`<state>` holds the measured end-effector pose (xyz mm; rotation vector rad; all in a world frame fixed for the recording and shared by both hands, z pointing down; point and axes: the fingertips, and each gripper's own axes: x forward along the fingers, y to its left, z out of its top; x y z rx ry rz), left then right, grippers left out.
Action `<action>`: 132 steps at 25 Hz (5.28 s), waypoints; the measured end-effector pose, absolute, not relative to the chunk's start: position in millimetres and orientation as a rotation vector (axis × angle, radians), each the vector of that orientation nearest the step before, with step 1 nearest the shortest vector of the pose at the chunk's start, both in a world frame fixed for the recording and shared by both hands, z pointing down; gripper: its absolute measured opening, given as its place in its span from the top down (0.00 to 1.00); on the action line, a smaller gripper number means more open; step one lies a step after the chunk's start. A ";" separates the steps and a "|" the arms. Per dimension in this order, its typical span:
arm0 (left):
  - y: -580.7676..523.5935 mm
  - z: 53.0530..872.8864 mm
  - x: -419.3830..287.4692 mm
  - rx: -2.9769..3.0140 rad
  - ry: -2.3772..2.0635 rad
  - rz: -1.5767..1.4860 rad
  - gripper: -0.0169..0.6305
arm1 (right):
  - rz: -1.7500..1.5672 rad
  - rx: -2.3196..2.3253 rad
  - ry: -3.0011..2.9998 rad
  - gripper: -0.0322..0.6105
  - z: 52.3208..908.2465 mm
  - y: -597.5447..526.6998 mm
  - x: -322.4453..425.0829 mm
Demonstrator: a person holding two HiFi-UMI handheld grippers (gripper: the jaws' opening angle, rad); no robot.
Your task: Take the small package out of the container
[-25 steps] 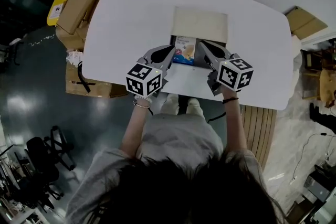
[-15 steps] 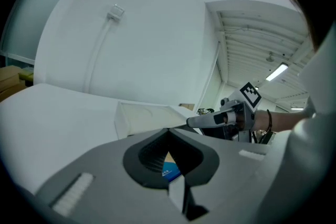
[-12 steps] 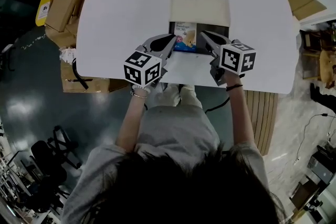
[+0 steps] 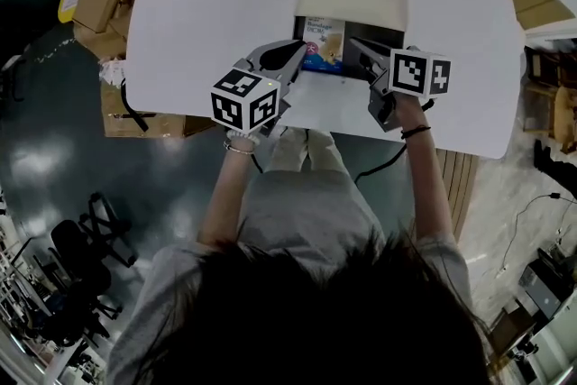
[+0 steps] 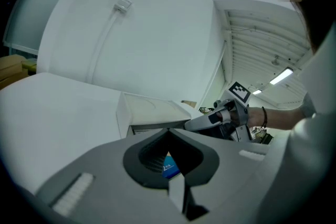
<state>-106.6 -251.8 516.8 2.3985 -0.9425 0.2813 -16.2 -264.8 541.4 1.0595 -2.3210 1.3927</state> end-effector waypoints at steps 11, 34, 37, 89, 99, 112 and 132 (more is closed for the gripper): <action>-248.8 521.5 -105.0 2.378 -0.957 0.284 0.99 | 1.628 0.877 -2.219 0.73 547.8 -264.2 -23.1; -253.7 523.1 -110.7 2.353 -0.975 0.267 0.99 | 1.907 0.542 -1.783 0.65 598.3 -258.1 -34.0; -255.5 522.5 -113.1 2.350 -0.982 0.263 0.99 | 1.929 0.487 -1.771 0.66 600.0 -257.0 -37.7; -252.9 510.0 -118.0 2.357 -1.013 0.231 0.99 | 2.129 0.372 -1.719 0.78 572.6 -246.4 -31.0; -238.1 496.3 -119.0 2.390 -1.032 0.221 0.99 | 2.055 0.415 -1.899 0.79 552.4 -234.7 -25.4; -235.6 468.4 -112.7 2.456 -1.052 0.177 0.99 | 1.970 0.561 -2.220 0.79 511.1 -241.7 -15.4; -236.1 416.0 -96.7 2.577 -1.062 0.092 0.99 | 1.726 0.925 -2.596 0.79 453.8 -251.8 22.5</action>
